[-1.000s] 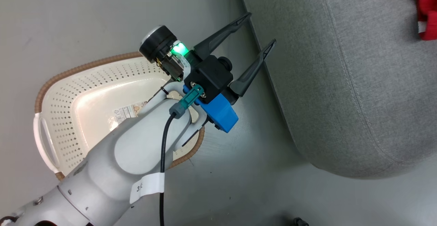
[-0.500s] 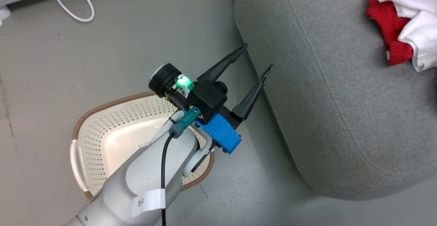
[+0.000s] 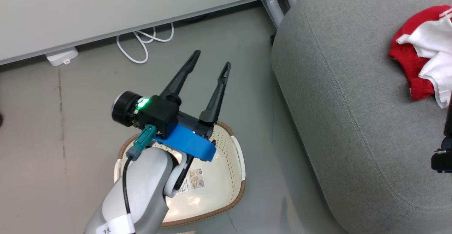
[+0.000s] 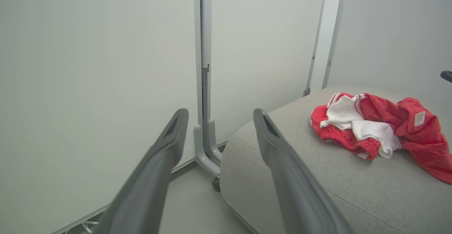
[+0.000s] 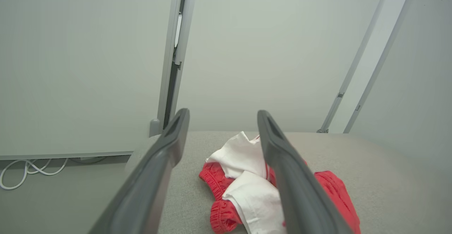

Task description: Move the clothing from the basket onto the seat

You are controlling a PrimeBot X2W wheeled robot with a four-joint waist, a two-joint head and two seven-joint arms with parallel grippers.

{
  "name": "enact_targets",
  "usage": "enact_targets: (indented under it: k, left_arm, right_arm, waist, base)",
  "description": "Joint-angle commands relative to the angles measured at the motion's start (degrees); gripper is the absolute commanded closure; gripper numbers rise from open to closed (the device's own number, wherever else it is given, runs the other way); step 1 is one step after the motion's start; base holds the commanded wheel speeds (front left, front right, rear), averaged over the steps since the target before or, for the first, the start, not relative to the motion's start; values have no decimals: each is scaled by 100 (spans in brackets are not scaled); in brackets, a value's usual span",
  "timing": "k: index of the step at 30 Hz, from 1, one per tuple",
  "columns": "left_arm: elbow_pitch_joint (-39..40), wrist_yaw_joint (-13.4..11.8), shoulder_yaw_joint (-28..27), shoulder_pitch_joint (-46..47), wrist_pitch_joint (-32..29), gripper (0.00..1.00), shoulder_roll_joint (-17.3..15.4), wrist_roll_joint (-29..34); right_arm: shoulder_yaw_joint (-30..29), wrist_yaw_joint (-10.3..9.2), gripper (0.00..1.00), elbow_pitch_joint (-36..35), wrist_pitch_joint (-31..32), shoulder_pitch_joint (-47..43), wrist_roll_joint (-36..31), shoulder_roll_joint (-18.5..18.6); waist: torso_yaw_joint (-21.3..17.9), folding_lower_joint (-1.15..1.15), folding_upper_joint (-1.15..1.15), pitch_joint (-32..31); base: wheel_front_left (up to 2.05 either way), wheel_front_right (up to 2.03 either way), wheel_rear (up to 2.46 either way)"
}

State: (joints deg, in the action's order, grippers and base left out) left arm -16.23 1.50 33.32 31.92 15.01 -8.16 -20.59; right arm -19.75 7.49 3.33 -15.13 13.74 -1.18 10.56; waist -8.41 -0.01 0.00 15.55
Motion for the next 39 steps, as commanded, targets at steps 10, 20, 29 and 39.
enact_targets:
  k: [10,20,29,39]
  left_arm:
    - [297,9,-1347,-891,20,0,68,402]
    - [261,159,-2414,-1655,19,0,253,764]
    - [280,364,-2807,-2219,19,0,438,1029]
    - [212,504,-2795,-2605,20,0,521,1099]
  right_arm:
    - [781,1,0,121,-1,119,148,-171]
    - [1492,1,0,440,-1,86,237,-352]
    - [1654,1,0,699,-2,-356,373,-551]
    - [1540,1,0,820,-2,-905,468,-706]
  waist:
    - [608,1,0,-569]
    - [946,1,0,-904]
    - [1179,1,0,-1222]
    - [1278,1,0,-1456]
  base:
    - [0,0,0]
    - [0,0,0]
    - [0,0,0]
    - [0,0,0]
